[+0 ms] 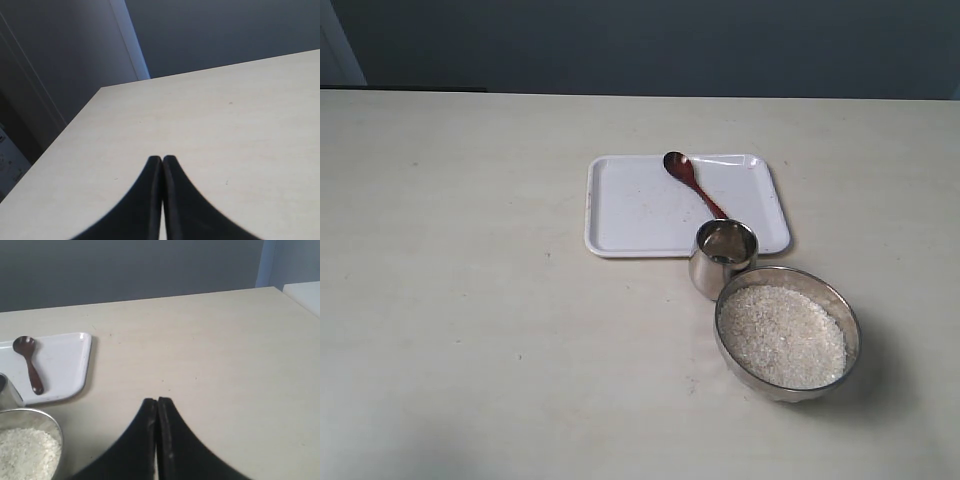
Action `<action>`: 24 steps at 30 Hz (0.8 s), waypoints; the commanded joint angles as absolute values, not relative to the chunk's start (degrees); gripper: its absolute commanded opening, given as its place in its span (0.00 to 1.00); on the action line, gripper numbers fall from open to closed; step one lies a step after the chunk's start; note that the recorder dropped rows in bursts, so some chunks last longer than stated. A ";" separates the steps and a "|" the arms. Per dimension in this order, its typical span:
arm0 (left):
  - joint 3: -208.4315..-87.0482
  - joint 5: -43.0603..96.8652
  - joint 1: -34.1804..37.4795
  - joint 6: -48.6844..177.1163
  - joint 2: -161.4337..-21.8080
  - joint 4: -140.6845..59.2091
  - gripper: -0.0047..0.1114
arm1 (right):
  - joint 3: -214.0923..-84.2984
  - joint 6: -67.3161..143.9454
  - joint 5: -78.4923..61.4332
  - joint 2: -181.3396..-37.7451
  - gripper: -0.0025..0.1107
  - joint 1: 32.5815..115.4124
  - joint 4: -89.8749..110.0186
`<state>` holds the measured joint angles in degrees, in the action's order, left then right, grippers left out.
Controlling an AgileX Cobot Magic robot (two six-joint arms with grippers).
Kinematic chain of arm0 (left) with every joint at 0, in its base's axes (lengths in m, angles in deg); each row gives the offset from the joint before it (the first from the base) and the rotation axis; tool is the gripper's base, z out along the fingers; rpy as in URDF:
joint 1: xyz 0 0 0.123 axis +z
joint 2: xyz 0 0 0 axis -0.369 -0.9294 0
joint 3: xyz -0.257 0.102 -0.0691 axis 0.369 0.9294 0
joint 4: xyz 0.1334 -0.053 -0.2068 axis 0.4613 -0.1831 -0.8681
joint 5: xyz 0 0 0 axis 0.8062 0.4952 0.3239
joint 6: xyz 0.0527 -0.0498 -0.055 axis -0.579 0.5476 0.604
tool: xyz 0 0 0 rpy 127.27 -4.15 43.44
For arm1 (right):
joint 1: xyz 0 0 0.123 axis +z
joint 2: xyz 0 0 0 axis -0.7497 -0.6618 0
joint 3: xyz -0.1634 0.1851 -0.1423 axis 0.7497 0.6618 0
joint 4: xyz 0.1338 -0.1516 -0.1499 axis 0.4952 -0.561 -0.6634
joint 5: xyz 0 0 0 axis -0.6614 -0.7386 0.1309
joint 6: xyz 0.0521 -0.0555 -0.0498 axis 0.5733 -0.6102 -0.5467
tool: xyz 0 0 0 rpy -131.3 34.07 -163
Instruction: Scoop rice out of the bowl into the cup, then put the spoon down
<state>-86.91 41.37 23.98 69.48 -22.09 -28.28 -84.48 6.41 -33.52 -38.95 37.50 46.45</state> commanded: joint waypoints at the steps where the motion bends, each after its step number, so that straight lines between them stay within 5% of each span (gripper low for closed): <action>1: -87.05 40.68 24.08 69.74 -21.81 -28.10 0.04 | -84.30 9.57 -32.99 -38.34 0.02 37.20 42.73; 24: -87.05 40.68 24.08 69.74 -21.81 -28.10 0.04 | -84.30 36.46 -28.33 -38.10 0.02 37.20 14.42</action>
<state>-86.91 41.37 23.98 69.48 -22.09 -28.28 -84.48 34.48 -28.92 -38.38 37.50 15.85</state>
